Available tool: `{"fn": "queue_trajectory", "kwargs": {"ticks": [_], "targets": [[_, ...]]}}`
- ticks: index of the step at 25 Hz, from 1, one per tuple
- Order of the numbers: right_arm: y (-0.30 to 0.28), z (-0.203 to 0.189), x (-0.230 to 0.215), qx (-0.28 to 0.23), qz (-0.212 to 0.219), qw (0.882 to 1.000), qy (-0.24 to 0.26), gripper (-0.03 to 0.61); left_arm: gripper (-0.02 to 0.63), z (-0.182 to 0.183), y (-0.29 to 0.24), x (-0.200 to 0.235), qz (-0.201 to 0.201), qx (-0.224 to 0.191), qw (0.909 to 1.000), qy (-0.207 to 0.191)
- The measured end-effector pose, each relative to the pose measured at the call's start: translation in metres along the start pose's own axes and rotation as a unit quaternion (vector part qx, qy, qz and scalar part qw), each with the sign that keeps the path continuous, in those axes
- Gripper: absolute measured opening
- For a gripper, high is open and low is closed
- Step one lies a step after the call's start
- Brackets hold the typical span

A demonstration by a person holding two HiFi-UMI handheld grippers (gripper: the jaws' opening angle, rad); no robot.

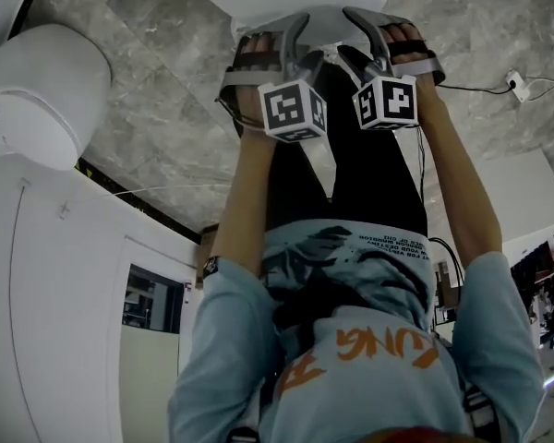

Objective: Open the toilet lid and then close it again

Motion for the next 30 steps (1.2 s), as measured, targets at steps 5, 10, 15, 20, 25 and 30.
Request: {"fn": "queue_trajectory", "kwargs": {"ticks": [5,10,15,20,25,30], "targets": [[-0.018,-0.005,0.007,0.012,-0.024,0.999,0.041,0.397,0.354,-0.012,-0.013,-0.007,0.025,0.012,0.9994,-0.019],[-0.024,0.002,0.009,0.029,-0.006,0.998,0.058,0.411,0.359,-0.014,-0.017,-0.010,0.024,0.011,0.9994,-0.022],[-0.016,0.003,0.012,0.048,0.003,0.996,0.073,0.322,0.359,-0.015,-0.020,-0.011,0.033,0.014,0.9992,-0.019],[0.001,0.008,0.012,0.045,-0.015,0.998,0.048,0.276,0.359,-0.010,-0.009,-0.008,0.049,0.011,0.9983,-0.030],[0.028,0.019,0.006,0.026,-0.035,0.999,0.028,0.273,0.359,0.002,0.021,-0.002,0.075,0.013,0.9964,-0.037],[0.060,0.031,0.000,0.007,-0.068,0.998,0.007,0.233,0.357,0.017,0.052,0.002,0.103,-0.004,0.9942,-0.028]]}}
Point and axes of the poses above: the fingertips, and each gripper's own axes: y backward along the fingers, x to its left, z out of its top, the point moved 7 cm from there along y, backward along the fingers, and after that the axes turned 1 degree about z, right-handed, at the moved point
